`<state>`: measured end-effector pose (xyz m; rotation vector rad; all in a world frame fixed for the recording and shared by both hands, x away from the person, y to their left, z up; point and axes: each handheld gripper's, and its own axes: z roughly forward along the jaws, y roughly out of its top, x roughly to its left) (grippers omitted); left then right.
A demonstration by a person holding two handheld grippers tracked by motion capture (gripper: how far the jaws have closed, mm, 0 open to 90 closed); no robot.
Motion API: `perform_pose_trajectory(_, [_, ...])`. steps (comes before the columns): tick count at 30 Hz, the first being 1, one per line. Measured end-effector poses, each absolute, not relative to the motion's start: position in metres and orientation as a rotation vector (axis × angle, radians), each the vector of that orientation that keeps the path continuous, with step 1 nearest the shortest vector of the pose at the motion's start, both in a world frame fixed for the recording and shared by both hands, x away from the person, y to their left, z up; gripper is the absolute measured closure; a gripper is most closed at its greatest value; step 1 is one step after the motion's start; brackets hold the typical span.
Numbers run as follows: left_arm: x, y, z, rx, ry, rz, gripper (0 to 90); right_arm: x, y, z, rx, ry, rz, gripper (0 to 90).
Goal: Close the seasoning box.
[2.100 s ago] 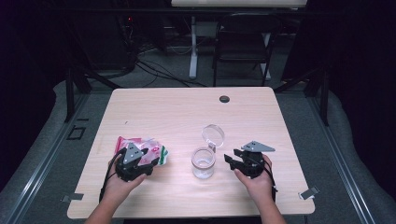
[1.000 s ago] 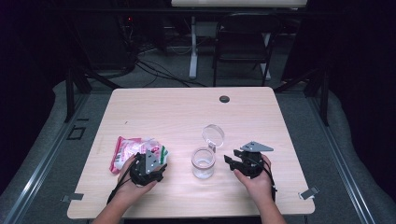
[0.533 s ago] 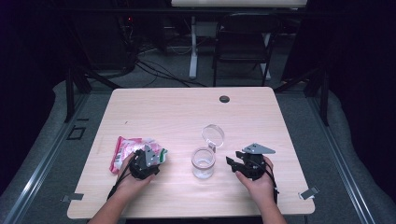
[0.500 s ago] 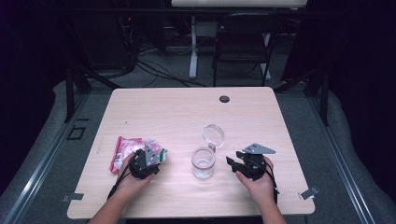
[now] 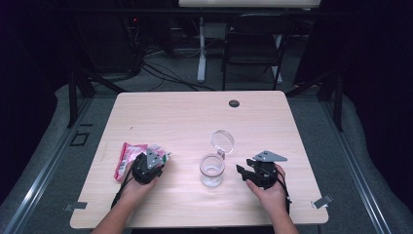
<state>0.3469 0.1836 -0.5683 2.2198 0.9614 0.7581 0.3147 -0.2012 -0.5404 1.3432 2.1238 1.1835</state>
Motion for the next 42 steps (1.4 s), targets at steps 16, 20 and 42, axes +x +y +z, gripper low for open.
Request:
perform_pose_trajectory(16, [0.351,0.199,-0.560,2.150,1.052,0.699,88.3,0.315,-0.201,-0.541,1.341,2.121,1.178,50.6])
perform_pose_trajectory(20, [0.352,0.201,-0.558,2.149,1.062,0.692,89.8,0.315,-0.201,-0.541,1.339,2.119,1.187,50.5])
perform_pose_trajectory(42, [0.349,0.220,-0.541,2.046,1.109,0.662,90.0,0.315,-0.200,-0.541,1.336,2.126,1.171,50.3])
